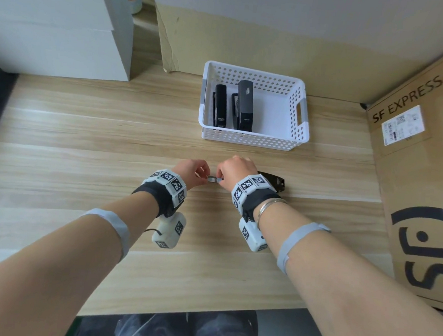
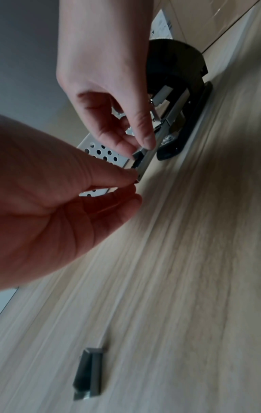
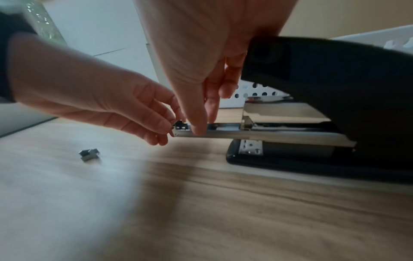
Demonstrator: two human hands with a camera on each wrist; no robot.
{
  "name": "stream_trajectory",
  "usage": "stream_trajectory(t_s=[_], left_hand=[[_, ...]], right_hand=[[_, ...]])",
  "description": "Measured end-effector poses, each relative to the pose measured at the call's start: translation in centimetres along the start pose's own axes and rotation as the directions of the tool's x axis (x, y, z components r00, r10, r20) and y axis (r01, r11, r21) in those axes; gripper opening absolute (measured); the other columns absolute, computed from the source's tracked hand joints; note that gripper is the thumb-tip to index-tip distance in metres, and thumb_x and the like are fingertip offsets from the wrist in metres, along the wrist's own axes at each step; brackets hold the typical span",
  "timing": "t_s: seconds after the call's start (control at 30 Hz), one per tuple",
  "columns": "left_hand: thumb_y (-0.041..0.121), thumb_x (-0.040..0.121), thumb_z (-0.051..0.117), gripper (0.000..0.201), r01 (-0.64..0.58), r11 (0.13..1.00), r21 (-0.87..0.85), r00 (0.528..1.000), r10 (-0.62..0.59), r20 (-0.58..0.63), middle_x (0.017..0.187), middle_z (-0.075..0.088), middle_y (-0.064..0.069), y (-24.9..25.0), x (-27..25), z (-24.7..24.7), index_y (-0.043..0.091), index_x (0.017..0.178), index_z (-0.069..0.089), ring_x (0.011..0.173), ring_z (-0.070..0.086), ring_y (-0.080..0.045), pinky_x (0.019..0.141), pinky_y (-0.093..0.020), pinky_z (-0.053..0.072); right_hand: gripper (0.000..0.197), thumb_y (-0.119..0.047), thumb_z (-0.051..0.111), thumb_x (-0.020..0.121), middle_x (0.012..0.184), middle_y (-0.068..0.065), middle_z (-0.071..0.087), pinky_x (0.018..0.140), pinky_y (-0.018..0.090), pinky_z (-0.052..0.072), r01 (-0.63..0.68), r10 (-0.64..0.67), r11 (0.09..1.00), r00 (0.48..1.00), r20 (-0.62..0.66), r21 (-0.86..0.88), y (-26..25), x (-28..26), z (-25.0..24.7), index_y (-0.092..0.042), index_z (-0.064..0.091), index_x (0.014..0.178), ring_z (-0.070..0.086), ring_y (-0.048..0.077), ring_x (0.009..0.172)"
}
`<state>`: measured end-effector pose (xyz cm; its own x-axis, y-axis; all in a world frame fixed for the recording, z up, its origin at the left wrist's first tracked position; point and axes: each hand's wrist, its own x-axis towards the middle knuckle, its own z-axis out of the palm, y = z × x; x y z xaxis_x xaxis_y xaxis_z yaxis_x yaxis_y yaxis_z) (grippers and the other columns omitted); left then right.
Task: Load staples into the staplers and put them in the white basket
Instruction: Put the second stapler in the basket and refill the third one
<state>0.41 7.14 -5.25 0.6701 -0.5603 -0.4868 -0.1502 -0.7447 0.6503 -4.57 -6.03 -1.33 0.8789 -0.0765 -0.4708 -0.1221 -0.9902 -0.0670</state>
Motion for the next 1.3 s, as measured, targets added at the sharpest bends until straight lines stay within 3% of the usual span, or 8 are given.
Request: stream_trajectory(t_s=[0.23,0.5,0.6,0.7,0.83,1.0,1.17,1.3], left_hand=[[0.01,0.081,0.065,0.02,-0.008,1.0,0.003,1.0,0.008,0.002,0.105,0.07,-0.012,-0.2,0.2,0.0,0.005,0.1,0.062,0.081,0.055,-0.015,0.074,-0.025,0.044],[0.01,0.085,0.058,0.02,0.006,0.985,0.172,0.999,-0.001,-0.032,0.109,0.067,-0.008,-2.1,-0.4,-2.9,0.007,0.105,0.062,0.084,0.054,-0.018,0.074,-0.022,0.037],[0.009,0.084,0.057,0.022,0.043,0.962,0.27,0.999,-0.036,-0.033,0.109,0.065,-0.01,-3.8,-1.1,-4.0,0.008,0.105,0.062,0.088,0.055,-0.023,0.076,-0.026,0.04],[0.006,0.083,0.053,0.025,0.088,0.935,0.343,0.995,-0.097,0.009,0.11,0.062,-0.011,-5.4,-1.9,-4.6,0.011,0.106,0.062,0.098,0.058,-0.026,0.085,-0.032,0.047],[0.01,0.088,0.046,0.026,0.111,0.914,0.39,0.988,-0.143,0.054,0.11,0.06,-0.011,-6.4,-2.7,-4.9,0.014,0.109,0.061,0.1,0.058,-0.03,0.087,-0.036,0.048],[0.007,0.084,0.055,0.024,0.085,0.897,0.433,0.99,-0.124,0.061,0.107,0.065,-0.013,-6.8,-2.8,-4.8,0.01,0.107,0.062,0.09,0.057,-0.026,0.086,-0.035,0.048],[0.02,0.086,0.057,0.018,0.094,0.9,0.427,0.994,-0.107,0.006,0.104,0.067,-0.014,-6.5,-2.6,-4.3,0.006,0.095,0.065,0.099,0.059,-0.031,0.08,-0.032,0.047],[0.014,0.089,0.052,0.021,0.085,0.913,0.4,0.995,-0.098,0.011,0.109,0.064,-0.016,-5.7,-2.3,-3.7,0.005,0.103,0.063,0.103,0.058,-0.033,0.086,-0.037,0.046]], right_hand=[[0.018,-0.031,0.061,0.09,0.111,-0.002,0.068,0.102,0.035,0.035,-0.041,0.042,0.999,0.998,0.054,-0.023,-0.1,0.8,0.0,-0.028,0.07,0.106,0.049,0.02,0.124],[0.022,-0.037,0.064,0.087,0.11,0.001,0.069,0.097,0.034,0.036,-0.118,0.12,0.993,0.986,0.118,-0.021,-0.4,1.9,-0.4,-0.023,0.071,0.102,0.056,0.021,0.113],[0.023,-0.03,0.067,0.085,0.112,0.001,0.067,0.097,0.036,0.036,-0.137,0.145,0.989,0.981,0.13,-0.062,-0.4,1.6,-0.8,-0.023,0.068,0.107,0.056,0.022,0.112],[0.028,-0.02,0.063,0.085,0.115,0.001,0.064,0.098,0.037,0.033,-0.138,0.151,0.986,0.978,0.142,-0.096,-0.4,1.1,-1.5,-0.023,0.064,0.113,0.053,0.023,0.115],[0.033,-0.01,0.058,0.087,0.115,0.002,0.064,0.097,0.039,0.032,-0.115,0.124,0.989,0.987,0.102,-0.095,-0.7,0.6,-1.8,-0.023,0.062,0.116,0.052,0.023,0.115],[0.033,-0.007,0.055,0.088,0.115,0.002,0.064,0.097,0.039,0.032,-0.093,0.099,0.992,0.992,0.072,-0.086,-1.3,0.3,-1.7,-0.023,0.062,0.115,0.049,0.023,0.116],[0.033,-0.005,0.053,0.087,0.112,0.002,0.065,0.096,0.038,0.032,-0.097,0.1,0.993,0.993,0.058,-0.06,-1.1,0.0,-1.5,-0.023,0.064,0.112,0.049,0.023,0.116],[0.033,-0.005,0.053,0.087,0.111,0.003,0.065,0.097,0.038,0.031,-0.104,0.107,0.993,0.993,0.055,-0.056,-0.9,-0.2,-1.5,-0.023,0.065,0.111,0.048,0.023,0.117]])
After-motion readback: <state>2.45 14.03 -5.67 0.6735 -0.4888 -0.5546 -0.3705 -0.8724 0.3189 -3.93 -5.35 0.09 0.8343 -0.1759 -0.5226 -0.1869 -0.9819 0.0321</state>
